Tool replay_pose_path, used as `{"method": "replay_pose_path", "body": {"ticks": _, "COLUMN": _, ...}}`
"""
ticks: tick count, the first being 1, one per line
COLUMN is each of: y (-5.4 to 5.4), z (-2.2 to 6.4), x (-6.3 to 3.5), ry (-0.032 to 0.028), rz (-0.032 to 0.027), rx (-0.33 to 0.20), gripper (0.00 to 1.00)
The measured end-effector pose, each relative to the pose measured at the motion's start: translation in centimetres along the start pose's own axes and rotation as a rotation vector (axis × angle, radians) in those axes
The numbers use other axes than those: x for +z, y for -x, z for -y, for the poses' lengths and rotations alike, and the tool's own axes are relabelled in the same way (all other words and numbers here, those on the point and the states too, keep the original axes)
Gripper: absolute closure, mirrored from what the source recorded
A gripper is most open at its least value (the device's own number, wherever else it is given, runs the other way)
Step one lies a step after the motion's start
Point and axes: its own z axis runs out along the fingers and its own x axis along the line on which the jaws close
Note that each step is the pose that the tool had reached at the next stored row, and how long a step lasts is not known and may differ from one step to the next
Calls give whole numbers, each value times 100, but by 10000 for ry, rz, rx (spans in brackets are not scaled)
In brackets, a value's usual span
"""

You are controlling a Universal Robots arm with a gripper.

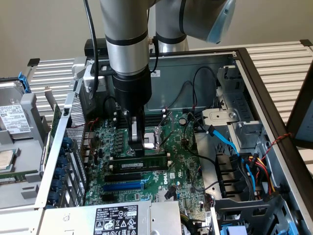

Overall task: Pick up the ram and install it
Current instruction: 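Insert the ram into the slot, then press down the ram until it locks into place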

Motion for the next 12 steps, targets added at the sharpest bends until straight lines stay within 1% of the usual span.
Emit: {"method": "replay_pose_path", "body": {"ticks": 12, "y": 7, "z": 10, "x": 8, "ry": 0, "rz": 2, "rx": 1, "gripper": 83}}
